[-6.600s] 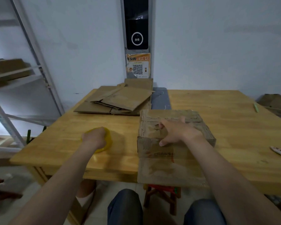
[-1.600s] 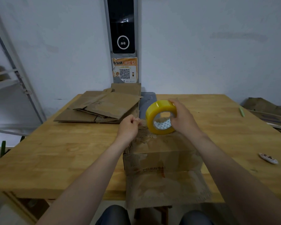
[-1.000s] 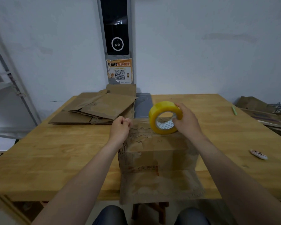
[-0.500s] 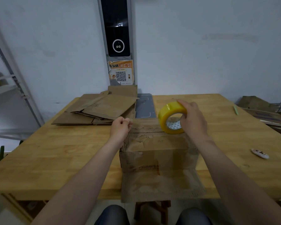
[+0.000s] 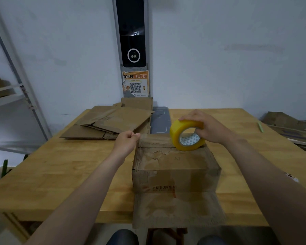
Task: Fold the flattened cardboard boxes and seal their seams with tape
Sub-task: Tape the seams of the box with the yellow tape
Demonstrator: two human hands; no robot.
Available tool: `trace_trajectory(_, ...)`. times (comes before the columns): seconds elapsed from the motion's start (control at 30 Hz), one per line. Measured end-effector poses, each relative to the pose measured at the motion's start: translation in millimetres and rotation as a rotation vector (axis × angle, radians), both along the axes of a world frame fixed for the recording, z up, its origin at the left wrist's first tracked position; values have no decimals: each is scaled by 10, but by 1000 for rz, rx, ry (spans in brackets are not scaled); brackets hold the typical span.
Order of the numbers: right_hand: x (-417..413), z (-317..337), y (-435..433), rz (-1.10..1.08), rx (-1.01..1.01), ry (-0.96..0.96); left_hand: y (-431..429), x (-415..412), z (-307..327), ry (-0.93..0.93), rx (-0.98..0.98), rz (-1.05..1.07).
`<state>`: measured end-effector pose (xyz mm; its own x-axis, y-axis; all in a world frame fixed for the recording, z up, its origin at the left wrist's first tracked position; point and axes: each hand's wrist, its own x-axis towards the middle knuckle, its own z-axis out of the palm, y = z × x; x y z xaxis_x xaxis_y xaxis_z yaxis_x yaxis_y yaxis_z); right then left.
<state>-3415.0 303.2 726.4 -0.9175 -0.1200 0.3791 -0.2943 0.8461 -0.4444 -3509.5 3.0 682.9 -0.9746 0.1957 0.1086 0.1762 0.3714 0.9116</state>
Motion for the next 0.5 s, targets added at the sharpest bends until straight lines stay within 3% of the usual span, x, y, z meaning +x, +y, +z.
trace_trajectory(0.13,-2,103,-69,-23,37,-32,-112,-56,-45,13,-29,55)
trace_trajectory(0.5,58,181,-344,-199,428,-48,-481,-179,-295,-151,55,70)
